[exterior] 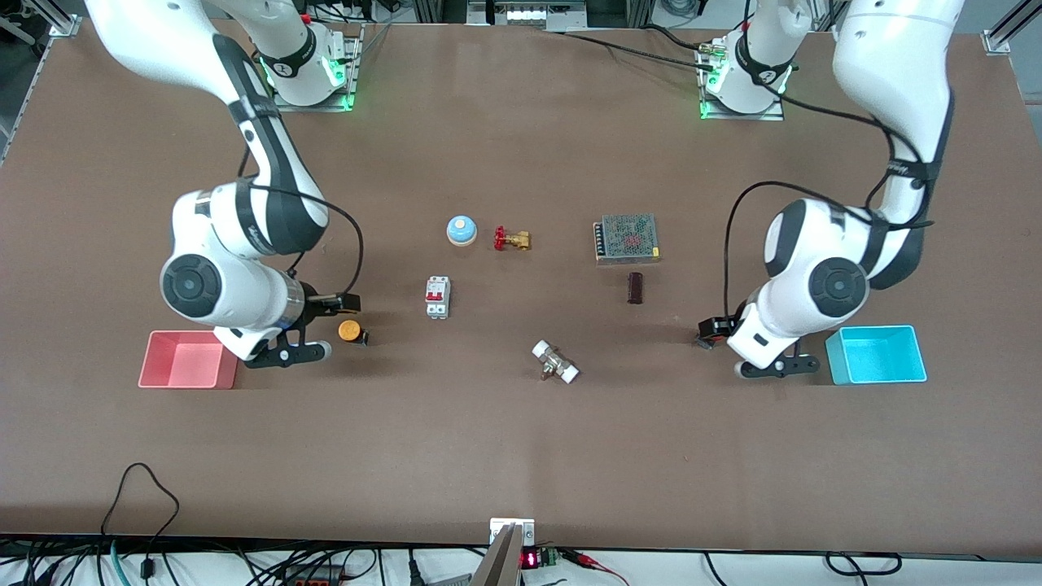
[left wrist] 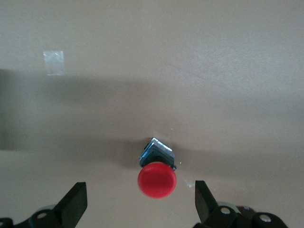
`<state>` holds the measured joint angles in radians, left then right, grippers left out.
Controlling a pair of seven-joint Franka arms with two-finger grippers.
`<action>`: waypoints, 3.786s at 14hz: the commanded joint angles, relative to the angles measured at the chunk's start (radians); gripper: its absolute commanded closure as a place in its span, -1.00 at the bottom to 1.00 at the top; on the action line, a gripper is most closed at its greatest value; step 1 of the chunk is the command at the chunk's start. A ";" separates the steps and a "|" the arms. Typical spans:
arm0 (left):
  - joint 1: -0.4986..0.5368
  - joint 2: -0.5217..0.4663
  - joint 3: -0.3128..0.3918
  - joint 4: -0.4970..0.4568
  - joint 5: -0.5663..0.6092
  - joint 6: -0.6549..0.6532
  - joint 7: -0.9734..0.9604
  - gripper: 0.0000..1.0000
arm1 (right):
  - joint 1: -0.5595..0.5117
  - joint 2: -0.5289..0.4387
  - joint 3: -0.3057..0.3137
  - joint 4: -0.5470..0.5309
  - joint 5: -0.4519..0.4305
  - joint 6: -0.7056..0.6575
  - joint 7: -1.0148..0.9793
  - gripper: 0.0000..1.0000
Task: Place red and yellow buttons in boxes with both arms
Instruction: 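Close the right gripper on the yellow button while the left gripper grasps the red, then carry the yellow button to the pink box while the left gripper carries red to cyan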
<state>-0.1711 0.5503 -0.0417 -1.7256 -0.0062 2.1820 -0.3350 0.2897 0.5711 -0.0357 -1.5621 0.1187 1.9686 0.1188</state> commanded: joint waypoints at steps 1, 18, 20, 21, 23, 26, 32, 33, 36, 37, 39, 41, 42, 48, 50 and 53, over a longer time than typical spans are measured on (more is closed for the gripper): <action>-0.010 0.022 -0.001 -0.006 -0.014 0.039 -0.022 -1.00 | 0.008 0.039 -0.004 0.013 0.015 0.051 0.068 -1.00; 0.002 0.028 -0.006 -0.006 -0.014 -0.005 -0.032 0.35 | 0.037 0.139 -0.013 0.013 -0.048 0.142 0.137 -0.69; 0.013 0.007 0.000 0.014 -0.014 -0.043 -0.026 0.38 | 0.037 0.139 -0.013 0.013 -0.050 0.142 0.137 -0.50; 0.033 -0.006 0.002 0.024 -0.014 -0.047 -0.019 0.39 | 0.037 0.141 -0.013 0.011 -0.051 0.141 0.137 -0.35; 0.065 -0.021 0.005 0.047 -0.012 -0.068 0.000 0.39 | 0.036 0.141 -0.013 0.011 -0.051 0.139 0.136 0.00; 0.128 -0.046 0.006 0.080 -0.002 -0.096 0.065 0.39 | 0.031 0.141 -0.013 0.013 -0.051 0.138 0.125 0.36; 0.258 -0.052 0.014 0.135 0.018 -0.169 0.284 0.39 | -0.038 0.083 -0.044 0.082 -0.057 0.058 0.084 0.41; 0.271 -0.050 0.016 0.135 0.046 -0.165 0.298 0.39 | -0.049 0.069 -0.067 0.082 -0.060 0.047 0.055 0.41; 0.329 -0.040 0.016 0.136 0.130 -0.157 0.306 0.39 | -0.086 0.050 -0.139 0.082 -0.062 0.030 -0.097 0.41; 0.344 -0.024 0.014 0.139 0.141 -0.156 0.333 0.39 | -0.090 0.050 -0.162 0.082 -0.062 0.024 -0.138 0.41; 0.361 0.005 0.014 0.167 0.141 -0.156 0.379 0.39 | -0.092 0.050 -0.194 0.082 -0.062 0.024 -0.194 0.41; 0.390 0.040 0.014 0.204 0.144 -0.148 0.404 0.39 | -0.096 0.052 -0.223 0.082 -0.060 0.024 -0.258 0.41; 0.393 0.048 0.014 0.204 0.137 -0.130 0.424 0.39 | -0.098 0.055 -0.236 0.082 -0.060 0.027 -0.271 0.41; 0.403 0.144 0.014 0.204 0.132 -0.071 0.425 0.38 | -0.148 0.081 -0.253 0.082 -0.070 0.036 -0.343 0.40; 0.403 0.148 0.014 0.202 0.132 -0.068 0.425 0.29 | -0.150 0.101 -0.253 0.082 -0.070 0.059 -0.355 0.40; 0.403 0.146 0.014 0.207 0.132 -0.068 0.425 -0.10 | -0.161 0.115 -0.251 0.082 -0.068 0.078 -0.361 0.40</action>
<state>0.2227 0.6915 -0.0206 -1.5491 0.1157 2.1243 0.0693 0.1380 0.6826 -0.2896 -1.4815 0.0594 2.0360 -0.2186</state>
